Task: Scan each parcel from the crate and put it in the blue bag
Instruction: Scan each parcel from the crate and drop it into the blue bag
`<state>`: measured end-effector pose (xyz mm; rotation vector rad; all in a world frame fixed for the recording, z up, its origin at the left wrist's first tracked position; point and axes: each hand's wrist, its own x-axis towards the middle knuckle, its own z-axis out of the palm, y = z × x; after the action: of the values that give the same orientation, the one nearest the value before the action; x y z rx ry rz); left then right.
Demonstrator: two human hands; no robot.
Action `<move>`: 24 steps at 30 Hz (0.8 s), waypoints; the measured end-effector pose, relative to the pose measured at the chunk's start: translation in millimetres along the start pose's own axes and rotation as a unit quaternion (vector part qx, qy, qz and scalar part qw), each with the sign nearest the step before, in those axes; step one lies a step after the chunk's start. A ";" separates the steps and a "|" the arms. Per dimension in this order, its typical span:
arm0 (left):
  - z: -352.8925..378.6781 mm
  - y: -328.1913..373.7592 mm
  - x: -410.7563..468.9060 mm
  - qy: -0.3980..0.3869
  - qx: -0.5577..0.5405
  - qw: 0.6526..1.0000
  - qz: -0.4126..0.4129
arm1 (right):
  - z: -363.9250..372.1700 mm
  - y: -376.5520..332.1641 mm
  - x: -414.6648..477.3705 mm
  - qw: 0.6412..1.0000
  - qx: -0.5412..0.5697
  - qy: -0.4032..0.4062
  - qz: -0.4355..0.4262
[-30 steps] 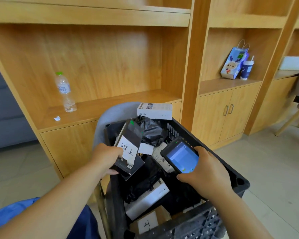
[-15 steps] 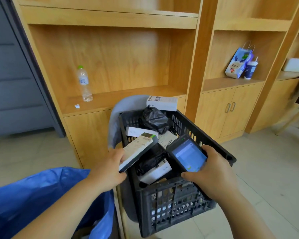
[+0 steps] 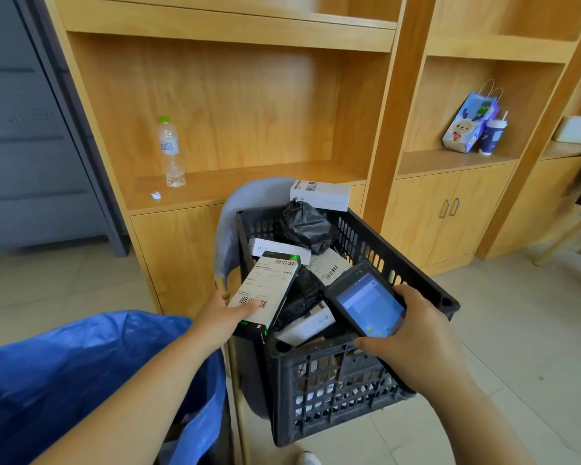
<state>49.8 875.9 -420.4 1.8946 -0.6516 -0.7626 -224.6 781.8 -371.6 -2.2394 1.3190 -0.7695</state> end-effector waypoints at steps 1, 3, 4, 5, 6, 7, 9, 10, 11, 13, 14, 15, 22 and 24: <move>0.5 -0.4 -2.0 -0.009 -0.027 0.999 -0.015 | 1.3 -0.2 -1.7 1.000 -0.003 -0.001 -0.001; 1.0 -1.0 -5.9 -0.014 -0.064 0.997 -0.037 | 4.0 -0.9 -5.9 1.000 -0.011 0.000 0.000; 0.6 -0.9 -8.8 -0.007 -0.088 0.995 -0.052 | 5.3 -1.3 -8.3 1.000 -0.013 -0.001 0.001; 0.5 -0.2 -12.2 0.003 -0.125 0.990 -0.072 | 6.3 -1.5 -10.8 1.000 -0.012 -0.002 0.002; -0.2 0.0 -15.3 0.011 -0.173 0.980 -0.093 | 7.2 -1.7 -13.3 1.000 -0.011 -0.003 0.004; -1.4 1.0 -20.2 0.019 -0.225 0.968 -0.111 | 7.9 -1.8 -15.8 1.000 -0.011 -0.004 0.008; -5.0 1.3 -31.8 0.033 -0.319 0.939 -0.126 | 9.1 -3.1 -21.8 1.000 -0.011 -0.011 0.017; -7.7 0.7 -38.3 0.035 -0.355 0.927 -0.117 | 9.7 -4.3 -25.3 1.000 -0.009 -0.014 0.020; -10.6 0.0 -45.9 0.032 -0.382 0.918 -0.101 | 10.2 -5.8 -28.6 1.000 -0.006 -0.018 0.021; -16.2 -5.1 -60.0 0.022 -0.403 0.913 -0.059 | 11.0 -10.5 -35.2 1.000 -0.004 -0.024 0.016; -18.9 -9.8 -66.2 0.025 -0.399 0.916 -0.039 | 11.4 -13.6 -38.8 0.999 -0.006 -0.029 0.011; -21.5 -14.1 -72.4 0.036 -0.390 0.920 -0.021 | 11.6 -16.8 -42.4 0.999 -0.010 -0.035 0.005; -43.7 -55.4 -106.0 0.137 -0.296 0.942 0.077 | 12.6 -40.9 -68.8 0.985 -0.097 -0.124 -0.074; -49.5 -65.6 -115.0 0.167 -0.274 0.943 0.095 | 14.3 -48.1 -75.8 0.976 -0.113 -0.154 -0.103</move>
<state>17.8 1012.7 -436.5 1.3778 -0.3509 -0.4238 -214.0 872.1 -371.6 -2.5775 1.0836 -0.3285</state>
